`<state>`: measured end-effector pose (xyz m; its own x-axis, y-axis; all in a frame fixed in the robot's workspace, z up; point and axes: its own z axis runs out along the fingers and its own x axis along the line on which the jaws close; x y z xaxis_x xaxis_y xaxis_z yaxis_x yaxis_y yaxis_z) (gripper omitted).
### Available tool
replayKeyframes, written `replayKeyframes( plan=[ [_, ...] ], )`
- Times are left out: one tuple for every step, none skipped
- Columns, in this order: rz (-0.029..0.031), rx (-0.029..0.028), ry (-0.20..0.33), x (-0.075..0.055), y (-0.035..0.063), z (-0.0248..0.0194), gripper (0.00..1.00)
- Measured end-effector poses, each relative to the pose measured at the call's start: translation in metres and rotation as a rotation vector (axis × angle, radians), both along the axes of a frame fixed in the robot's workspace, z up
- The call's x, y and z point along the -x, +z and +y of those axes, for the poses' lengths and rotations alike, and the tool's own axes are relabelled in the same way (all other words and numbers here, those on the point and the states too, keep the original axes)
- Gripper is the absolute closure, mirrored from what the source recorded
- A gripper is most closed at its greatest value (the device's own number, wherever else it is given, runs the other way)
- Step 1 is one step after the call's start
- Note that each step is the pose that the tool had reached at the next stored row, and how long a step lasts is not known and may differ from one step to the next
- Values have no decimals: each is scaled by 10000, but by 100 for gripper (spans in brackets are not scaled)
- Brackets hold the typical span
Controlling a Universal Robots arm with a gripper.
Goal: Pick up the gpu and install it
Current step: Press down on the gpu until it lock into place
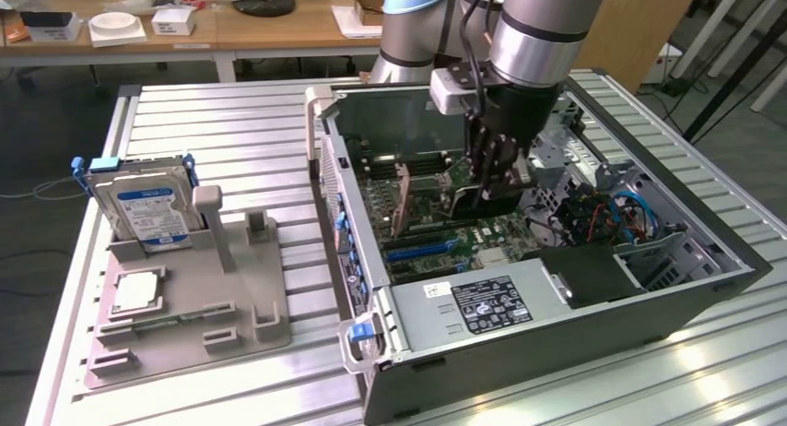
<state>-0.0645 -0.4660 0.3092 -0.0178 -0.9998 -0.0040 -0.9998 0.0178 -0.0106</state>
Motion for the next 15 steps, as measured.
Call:
replayKeyframes(
  plan=[
    [-2, 2, 1, 0, -7, 0, 74],
    [-2, 3, 2, 0, -14, 0, 74],
    [-3, 5, 2, 0, -20, 0, 74],
    [-3, 8, 3, 0, -27, 0, 74],
    [-4, 11, 4, 0, -33, 0, 74],
    [-4, 12, 4, 0, -40, 0, 74],
    [-4, 14, 5, 0, -46, 0, 74],
    [-4, 14, 5, 0, -51, 0, 74],
    [-4, 15, 5, 0, -57, 0, 74],
    [-4, 15, 5, 0, -62, 0, 74],
    [-3, 18, 5, 0, -64, 0, 74],
    [-2, 21, 5, 0, -65, 0, 74],
    [-3, 21, 5, 0, -66, 0, 74],
    [-4, 18, 5, 0, -69, 0, 74],
    [-4, 18, 6, 0, -70, 0, 74]
  ],
)
